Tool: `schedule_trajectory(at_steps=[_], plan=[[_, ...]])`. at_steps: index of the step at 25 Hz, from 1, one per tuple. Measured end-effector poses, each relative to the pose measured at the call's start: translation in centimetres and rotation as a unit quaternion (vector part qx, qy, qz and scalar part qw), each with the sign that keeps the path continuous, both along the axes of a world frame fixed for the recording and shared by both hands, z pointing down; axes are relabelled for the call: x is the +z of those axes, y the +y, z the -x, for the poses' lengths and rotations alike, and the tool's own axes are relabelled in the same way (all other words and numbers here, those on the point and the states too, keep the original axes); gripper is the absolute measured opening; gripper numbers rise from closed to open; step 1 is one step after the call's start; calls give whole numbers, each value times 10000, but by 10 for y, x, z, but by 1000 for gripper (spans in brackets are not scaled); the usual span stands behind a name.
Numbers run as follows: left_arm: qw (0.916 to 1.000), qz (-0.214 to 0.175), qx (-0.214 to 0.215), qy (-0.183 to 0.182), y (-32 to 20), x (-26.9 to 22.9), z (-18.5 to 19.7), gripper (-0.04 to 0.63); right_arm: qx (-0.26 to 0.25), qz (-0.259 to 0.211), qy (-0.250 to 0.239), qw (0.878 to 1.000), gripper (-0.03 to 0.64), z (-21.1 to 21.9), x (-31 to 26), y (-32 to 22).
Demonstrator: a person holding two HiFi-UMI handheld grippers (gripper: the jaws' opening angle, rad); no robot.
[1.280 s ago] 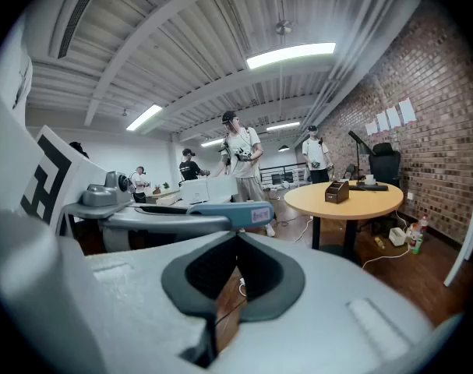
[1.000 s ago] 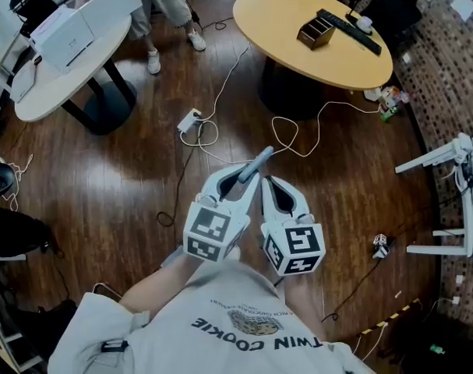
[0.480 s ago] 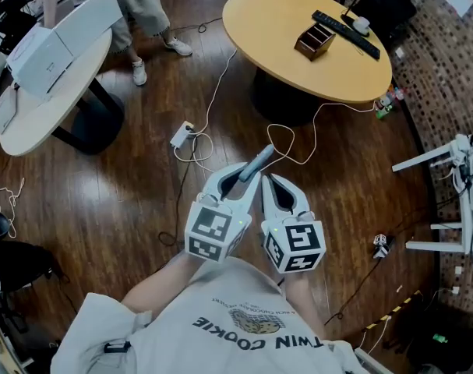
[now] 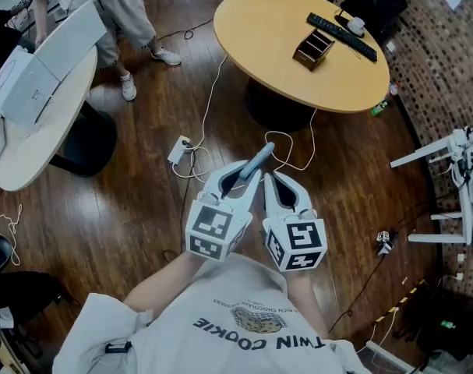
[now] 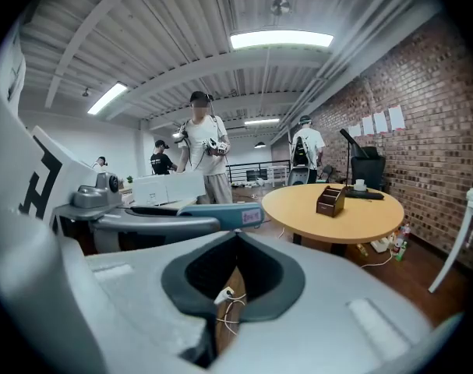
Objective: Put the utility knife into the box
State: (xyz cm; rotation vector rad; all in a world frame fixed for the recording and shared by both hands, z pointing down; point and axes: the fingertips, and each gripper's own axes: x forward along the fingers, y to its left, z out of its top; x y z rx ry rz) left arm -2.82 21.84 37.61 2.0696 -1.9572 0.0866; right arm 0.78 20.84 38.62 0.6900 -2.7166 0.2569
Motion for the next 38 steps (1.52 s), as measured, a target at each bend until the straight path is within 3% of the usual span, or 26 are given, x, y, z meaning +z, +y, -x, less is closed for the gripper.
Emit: schedule_trajectory(at_steps=[8,19,38], plan=[[9999,2,106,69,-20,4,38,71,137,-123,-4,9998,-2,38,-2,-21],[9998,45,177,95,-64,13,50,71,239,-11,11,9997,-1,49,11,-63],[9995,220,-210,-114,-228,23,44,71,-235,126,-66,9996,-2,45,18,-233]])
